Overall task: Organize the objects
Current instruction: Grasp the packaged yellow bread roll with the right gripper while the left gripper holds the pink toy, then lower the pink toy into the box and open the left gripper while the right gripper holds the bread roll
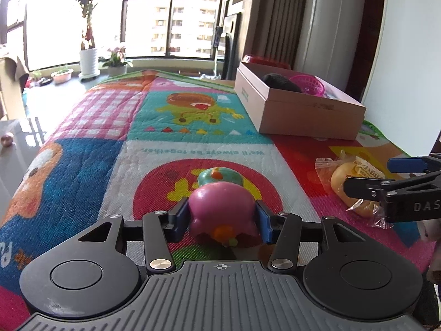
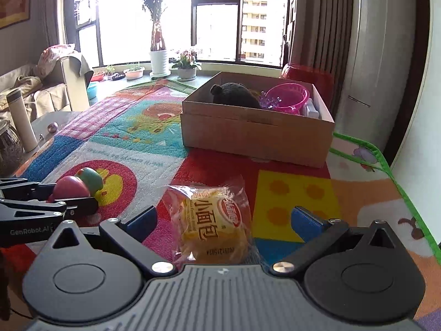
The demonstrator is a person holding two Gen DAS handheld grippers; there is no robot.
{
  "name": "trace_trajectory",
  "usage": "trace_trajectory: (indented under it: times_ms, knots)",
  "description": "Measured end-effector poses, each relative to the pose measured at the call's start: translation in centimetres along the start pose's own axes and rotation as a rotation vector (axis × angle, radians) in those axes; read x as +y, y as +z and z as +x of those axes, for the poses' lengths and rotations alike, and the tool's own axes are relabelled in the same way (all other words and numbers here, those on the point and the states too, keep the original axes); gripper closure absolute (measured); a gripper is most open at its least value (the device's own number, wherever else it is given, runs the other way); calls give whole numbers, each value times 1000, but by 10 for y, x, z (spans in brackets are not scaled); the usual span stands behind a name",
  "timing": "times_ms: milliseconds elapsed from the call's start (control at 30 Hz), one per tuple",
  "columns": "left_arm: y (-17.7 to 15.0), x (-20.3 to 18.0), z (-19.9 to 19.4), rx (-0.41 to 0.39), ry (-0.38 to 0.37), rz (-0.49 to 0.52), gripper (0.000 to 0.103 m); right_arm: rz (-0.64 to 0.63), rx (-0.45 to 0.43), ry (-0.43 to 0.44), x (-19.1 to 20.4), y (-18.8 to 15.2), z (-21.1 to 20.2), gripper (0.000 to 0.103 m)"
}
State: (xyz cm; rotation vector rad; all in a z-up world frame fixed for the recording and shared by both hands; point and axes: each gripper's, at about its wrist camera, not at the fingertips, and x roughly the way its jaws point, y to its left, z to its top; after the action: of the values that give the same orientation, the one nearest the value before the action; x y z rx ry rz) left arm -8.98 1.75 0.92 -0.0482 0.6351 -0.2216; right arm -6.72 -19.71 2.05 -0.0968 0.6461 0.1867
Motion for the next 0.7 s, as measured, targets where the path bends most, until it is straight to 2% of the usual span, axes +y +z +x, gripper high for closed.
trace_trajectory:
  times_ms: [33,67,133,200,300,400,467,533,600,667,700]
  knots:
    - [0,0,-1,-1,0,7,49,-18,18,-4,2,1,4,17]
    - [-1,-1,-2,-1,0,18,49,-33,44,0,4,1,8,35]
    - [-2,-1,-4,-3,-3,30,50,-20,73,40,3,2,6,48]
    - [0,2,-5,-3,-16,-6,50,-3,63,55,1,1,-3,49]
    - [20,4,-3,-9,-100,-64,51,25,36,60,-6,-1,-16,49]
    - [65,-10,-4,-93,-145,-31,51,34,13,49,-14,-1,-27,49]
    - [105,-26,0,-159,-191,-5,51,37,-7,33,-18,-1,-32,49]
    - [141,-46,12,-199,-228,25,51,52,-20,22,-24,0,-35,49]
    - [171,-64,32,-239,-270,7,50,75,-18,19,-30,1,-35,49]
    - [189,-81,60,-217,-290,-7,49,90,-7,10,-34,1,-33,49]
    - [193,-90,78,-192,-292,20,48,92,0,3,-36,1,-32,49]
